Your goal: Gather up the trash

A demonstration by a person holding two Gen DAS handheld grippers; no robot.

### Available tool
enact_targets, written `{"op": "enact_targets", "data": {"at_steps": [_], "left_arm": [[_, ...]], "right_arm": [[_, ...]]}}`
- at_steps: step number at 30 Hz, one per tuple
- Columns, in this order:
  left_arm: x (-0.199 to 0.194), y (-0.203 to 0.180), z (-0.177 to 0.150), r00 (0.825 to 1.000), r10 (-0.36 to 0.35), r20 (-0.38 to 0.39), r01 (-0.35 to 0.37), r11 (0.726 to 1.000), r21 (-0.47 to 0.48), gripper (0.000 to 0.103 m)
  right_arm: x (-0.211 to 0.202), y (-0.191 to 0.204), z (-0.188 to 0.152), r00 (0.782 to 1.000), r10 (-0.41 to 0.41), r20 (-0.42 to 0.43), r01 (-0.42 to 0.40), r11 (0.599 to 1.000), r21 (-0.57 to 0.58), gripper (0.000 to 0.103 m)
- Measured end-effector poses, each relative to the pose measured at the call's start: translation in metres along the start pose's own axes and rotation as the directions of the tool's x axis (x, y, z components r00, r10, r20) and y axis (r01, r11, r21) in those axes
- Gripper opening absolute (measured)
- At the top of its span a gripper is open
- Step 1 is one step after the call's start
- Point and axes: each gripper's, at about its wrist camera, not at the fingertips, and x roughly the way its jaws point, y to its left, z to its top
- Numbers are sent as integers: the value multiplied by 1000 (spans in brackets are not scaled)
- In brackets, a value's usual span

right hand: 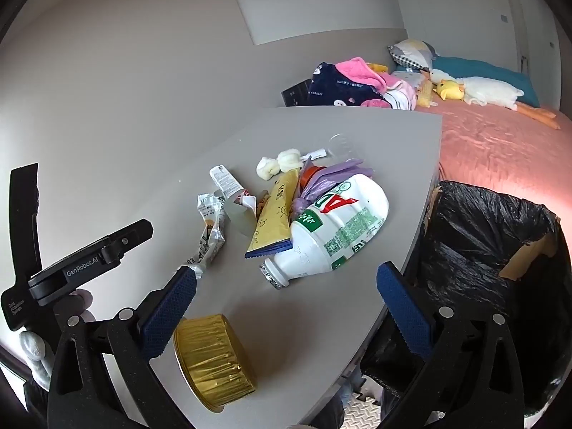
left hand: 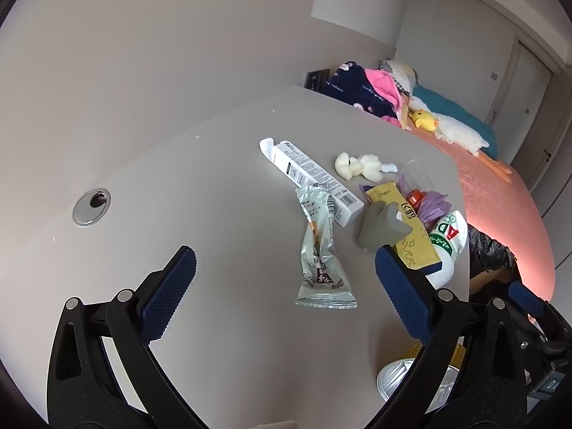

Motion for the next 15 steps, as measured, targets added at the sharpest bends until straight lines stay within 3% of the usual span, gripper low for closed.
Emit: {"op": "enact_targets", "data": {"at_steps": [15], "left_arm": [[-2, 2, 3, 1000, -10, 1, 10, 1000, -3, 97]], "right_arm": [[3, 8, -4, 1000, 4, -6, -4, 1000, -25, 101]]}}
